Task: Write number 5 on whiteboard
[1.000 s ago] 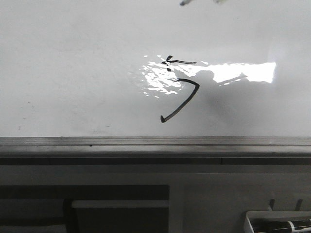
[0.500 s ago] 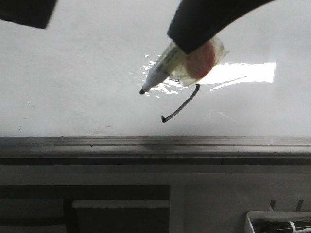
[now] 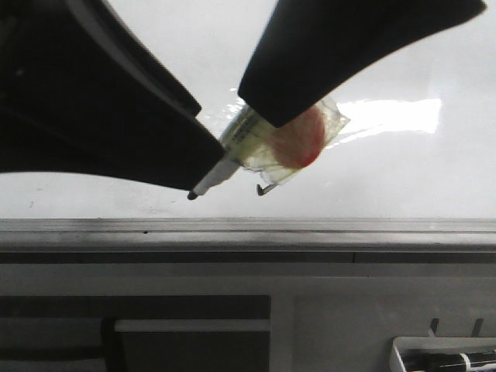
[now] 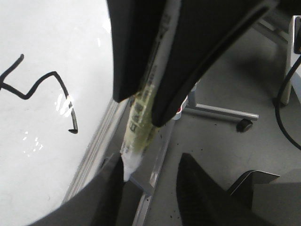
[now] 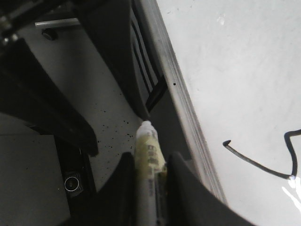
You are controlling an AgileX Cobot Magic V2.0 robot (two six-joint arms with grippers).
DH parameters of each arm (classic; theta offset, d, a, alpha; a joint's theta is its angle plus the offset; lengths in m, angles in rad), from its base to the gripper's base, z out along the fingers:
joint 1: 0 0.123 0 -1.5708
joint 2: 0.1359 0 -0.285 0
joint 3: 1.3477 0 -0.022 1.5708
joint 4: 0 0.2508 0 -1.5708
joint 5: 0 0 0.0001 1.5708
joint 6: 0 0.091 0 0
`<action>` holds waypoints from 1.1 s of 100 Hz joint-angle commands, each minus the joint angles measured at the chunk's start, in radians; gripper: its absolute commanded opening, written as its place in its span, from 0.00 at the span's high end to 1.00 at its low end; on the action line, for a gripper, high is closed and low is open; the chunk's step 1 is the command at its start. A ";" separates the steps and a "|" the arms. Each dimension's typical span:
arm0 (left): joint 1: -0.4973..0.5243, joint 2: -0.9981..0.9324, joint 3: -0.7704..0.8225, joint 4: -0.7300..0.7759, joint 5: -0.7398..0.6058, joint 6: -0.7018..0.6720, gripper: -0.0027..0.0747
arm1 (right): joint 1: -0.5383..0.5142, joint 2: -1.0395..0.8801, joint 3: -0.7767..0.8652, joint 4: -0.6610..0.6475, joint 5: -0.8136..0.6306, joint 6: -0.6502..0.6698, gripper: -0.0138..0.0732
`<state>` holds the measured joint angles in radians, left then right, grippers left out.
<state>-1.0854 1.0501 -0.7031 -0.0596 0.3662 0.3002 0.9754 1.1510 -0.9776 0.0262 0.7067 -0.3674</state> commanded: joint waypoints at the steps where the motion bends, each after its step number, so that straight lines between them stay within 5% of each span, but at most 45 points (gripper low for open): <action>1: -0.009 -0.012 -0.037 -0.010 -0.082 0.000 0.66 | 0.010 -0.019 -0.032 0.013 -0.049 -0.018 0.89; 25: -0.009 -0.012 -0.037 -0.048 -0.128 -0.002 0.66 | 0.106 -0.019 -0.032 0.011 -0.108 -0.045 0.89; 63: -0.009 -0.012 -0.037 -0.058 -0.066 -0.002 0.66 | 0.108 -0.019 -0.032 -0.007 -0.118 -0.045 0.89; 92: -0.009 -0.012 -0.037 -0.063 -0.050 -0.002 0.99 | 0.108 -0.019 -0.032 -0.007 -0.118 -0.045 0.89; 110: -0.009 -0.012 -0.037 -0.063 -0.050 -0.002 0.99 | 0.108 -0.019 -0.032 -0.007 -0.118 -0.045 0.89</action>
<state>-1.0918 1.0501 -0.7050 -0.0804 0.3800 0.3571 1.0765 1.1510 -0.9776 0.0197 0.6570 -0.4061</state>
